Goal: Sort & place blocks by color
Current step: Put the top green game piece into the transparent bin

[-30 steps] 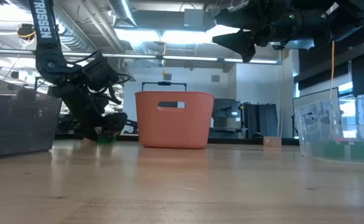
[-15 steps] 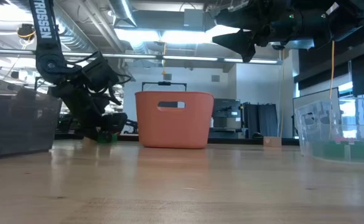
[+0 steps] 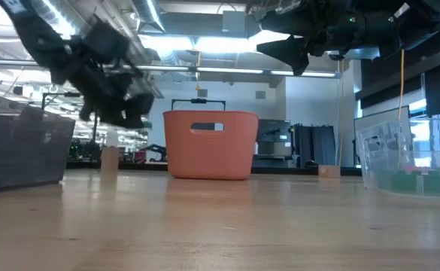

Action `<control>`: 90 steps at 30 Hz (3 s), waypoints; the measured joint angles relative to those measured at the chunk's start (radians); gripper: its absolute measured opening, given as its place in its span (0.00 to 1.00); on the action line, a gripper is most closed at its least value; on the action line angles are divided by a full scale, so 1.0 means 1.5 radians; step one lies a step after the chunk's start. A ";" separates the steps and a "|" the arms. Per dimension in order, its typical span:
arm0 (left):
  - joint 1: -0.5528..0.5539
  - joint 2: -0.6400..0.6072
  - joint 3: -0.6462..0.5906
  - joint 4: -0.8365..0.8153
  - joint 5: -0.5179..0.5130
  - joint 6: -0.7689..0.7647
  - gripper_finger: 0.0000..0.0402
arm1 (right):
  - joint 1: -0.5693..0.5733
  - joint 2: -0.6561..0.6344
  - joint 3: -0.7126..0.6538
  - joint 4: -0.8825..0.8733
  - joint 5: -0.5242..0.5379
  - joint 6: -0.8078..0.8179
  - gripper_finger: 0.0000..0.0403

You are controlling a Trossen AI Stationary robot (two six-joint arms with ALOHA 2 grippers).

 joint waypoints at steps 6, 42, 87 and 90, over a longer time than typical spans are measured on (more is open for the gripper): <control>-0.036 -0.181 0.000 -0.007 0.024 0.124 0.32 | 0.000 0.000 0.000 0.000 0.000 -0.001 0.66; -0.484 -0.349 0.000 0.020 0.136 0.187 0.32 | 0.000 0.000 0.000 0.001 -0.098 0.015 0.66; -0.436 -0.070 0.159 -0.079 0.287 0.158 0.32 | 0.058 0.067 0.000 0.069 -0.018 -0.072 0.66; -0.436 -0.070 0.159 -0.077 0.295 0.158 0.32 | 0.058 0.093 0.000 0.097 -0.018 -0.075 0.66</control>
